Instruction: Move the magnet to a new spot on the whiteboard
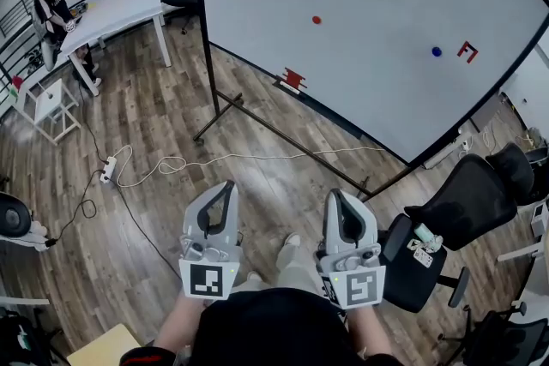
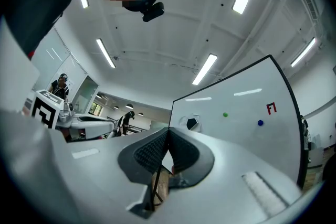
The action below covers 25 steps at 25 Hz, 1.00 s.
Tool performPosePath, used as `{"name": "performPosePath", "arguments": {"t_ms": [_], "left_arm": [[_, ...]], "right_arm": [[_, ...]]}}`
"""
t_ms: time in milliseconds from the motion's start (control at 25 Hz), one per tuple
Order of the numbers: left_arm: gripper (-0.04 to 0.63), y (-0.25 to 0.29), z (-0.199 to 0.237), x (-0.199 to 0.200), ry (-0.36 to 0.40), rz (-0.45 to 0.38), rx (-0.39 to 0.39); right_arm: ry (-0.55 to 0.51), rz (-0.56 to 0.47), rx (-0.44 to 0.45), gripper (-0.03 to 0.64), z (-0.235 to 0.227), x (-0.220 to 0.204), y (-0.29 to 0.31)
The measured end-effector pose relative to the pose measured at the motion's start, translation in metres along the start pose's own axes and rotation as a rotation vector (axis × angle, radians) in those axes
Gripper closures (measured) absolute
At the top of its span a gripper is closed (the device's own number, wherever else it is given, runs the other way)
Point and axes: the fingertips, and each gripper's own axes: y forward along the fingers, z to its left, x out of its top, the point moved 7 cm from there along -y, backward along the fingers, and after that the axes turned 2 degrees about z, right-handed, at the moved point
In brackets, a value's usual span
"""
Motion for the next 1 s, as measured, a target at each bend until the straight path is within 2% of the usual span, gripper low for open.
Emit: {"name": "performPosePath", "arguments": {"t_ms": [160,360,1000], "left_arm": [[0.594,0.015,0.005,0.001,0.011,-0.033,0.011],[0.594,0.037,0.015,-0.011,0.030,0.001,0.023],[0.594,0.135,0.036,-0.043,0.027,0.013,0.091]], "right_arm": [[-0.002,-0.011,0.002,0.615,-0.010,-0.005,0.015],[0.015,-0.009,0.020,0.615,-0.022,-0.017,0.043],[0.032,-0.019,0.100,0.615,-0.081,-0.051,0.145]]}}
